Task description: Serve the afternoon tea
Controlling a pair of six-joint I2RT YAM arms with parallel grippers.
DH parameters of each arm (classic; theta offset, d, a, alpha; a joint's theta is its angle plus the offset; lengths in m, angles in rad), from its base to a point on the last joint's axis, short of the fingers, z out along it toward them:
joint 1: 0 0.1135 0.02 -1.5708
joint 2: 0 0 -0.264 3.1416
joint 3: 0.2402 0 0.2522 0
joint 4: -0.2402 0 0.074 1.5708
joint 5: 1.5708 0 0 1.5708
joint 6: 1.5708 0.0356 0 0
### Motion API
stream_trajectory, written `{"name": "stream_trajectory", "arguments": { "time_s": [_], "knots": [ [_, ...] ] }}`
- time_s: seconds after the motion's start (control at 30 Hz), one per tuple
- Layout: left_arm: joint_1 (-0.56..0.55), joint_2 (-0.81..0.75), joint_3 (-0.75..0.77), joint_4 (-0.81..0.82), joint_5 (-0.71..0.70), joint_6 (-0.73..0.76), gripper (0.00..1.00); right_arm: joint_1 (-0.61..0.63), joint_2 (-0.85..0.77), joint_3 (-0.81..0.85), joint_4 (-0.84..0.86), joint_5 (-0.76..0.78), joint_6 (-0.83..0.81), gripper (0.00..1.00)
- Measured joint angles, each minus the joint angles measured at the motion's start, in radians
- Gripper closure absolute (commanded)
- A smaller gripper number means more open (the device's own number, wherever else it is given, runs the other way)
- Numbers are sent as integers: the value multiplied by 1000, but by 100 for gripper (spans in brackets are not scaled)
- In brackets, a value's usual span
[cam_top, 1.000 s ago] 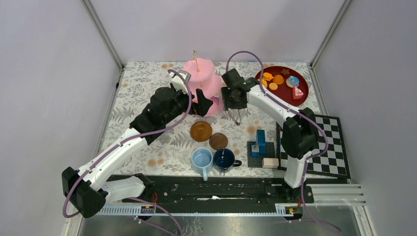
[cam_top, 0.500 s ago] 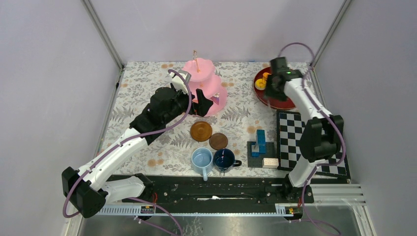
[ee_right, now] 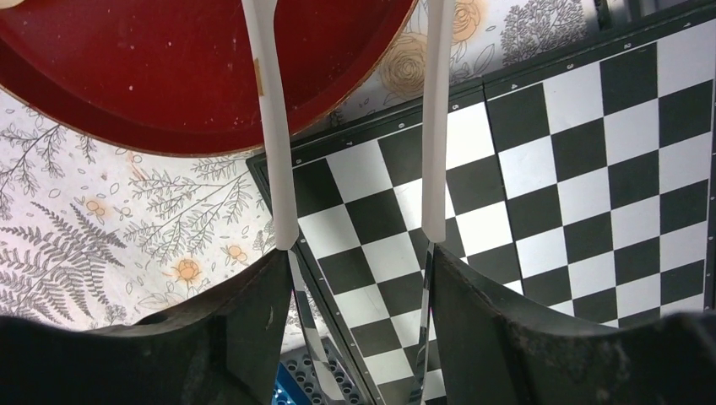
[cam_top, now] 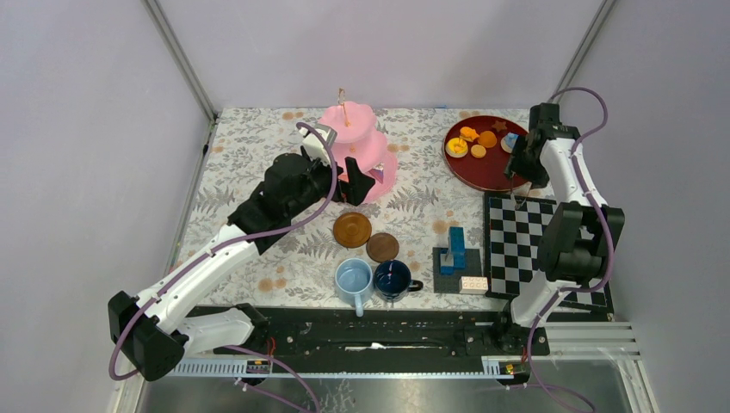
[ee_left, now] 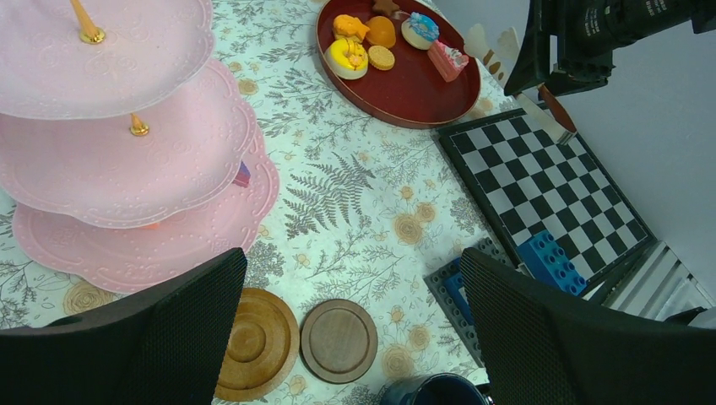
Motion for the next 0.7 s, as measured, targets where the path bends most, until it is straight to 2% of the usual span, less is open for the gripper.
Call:
{"name": "stream_trajectory", "arguments": {
  "time_s": [0.7],
  "knots": [
    [-3, 0, 0, 0, -1, 0, 1, -35, 122, 3, -4, -68, -15, 34]
  ]
}}
